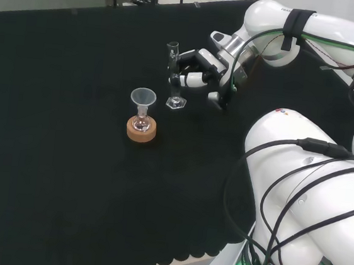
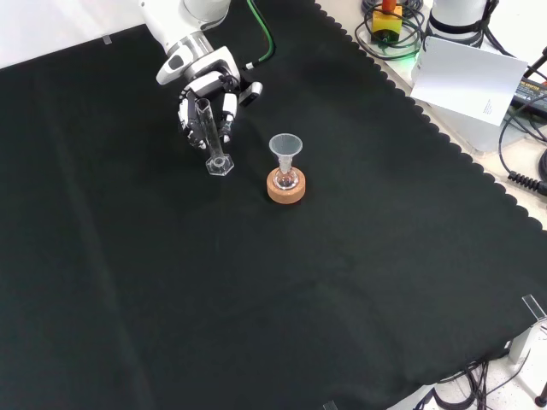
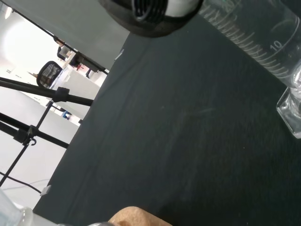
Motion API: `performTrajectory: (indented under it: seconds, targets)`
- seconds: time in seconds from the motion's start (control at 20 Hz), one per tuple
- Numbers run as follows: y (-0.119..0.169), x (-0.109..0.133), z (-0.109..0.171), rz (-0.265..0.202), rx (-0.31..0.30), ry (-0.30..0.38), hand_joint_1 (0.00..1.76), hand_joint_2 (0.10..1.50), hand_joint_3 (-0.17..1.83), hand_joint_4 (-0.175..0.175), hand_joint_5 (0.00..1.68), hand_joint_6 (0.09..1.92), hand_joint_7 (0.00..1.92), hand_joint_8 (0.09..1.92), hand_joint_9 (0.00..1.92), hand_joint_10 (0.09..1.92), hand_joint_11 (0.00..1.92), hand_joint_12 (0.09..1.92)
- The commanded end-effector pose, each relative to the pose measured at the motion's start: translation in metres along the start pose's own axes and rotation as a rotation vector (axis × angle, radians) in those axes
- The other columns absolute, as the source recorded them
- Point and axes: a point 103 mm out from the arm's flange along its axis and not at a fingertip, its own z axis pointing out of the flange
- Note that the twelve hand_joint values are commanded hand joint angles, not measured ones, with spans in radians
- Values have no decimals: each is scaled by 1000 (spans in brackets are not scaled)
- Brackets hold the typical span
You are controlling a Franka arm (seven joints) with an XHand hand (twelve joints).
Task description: Put the graduated cylinder back on the table.
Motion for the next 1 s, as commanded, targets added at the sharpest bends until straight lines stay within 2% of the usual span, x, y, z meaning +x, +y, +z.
performTrajectory:
  seconds: [0.05,0.15,0.3,0.45,0.55,0.95,1.0]
  targets:
    - [-2,1,0,-11,6,-15,1356,1037,4,-175,1091,800,1063,888,1401,211,1179,782]
    - [-2,3,0,-15,16,-32,1382,1052,3,-175,1046,869,992,1003,1244,550,1157,813]
    - [-4,3,-1,-14,23,-36,1386,1067,2,-175,1012,923,942,1070,1175,702,1142,839]
    - [-5,4,-2,-12,23,-43,1289,1089,0,-175,1003,945,1019,965,1236,434,1138,859]
    - [-6,5,-2,-11,25,-42,1273,1092,0,-175,1003,947,1034,944,1271,327,1141,861]
    - [-8,3,-4,4,27,-52,1266,1093,0,-175,1001,948,1036,939,1285,274,1170,873]
    - [-8,3,-4,7,32,-52,1221,1087,-3,-138,1024,918,1047,843,1286,260,1165,878]
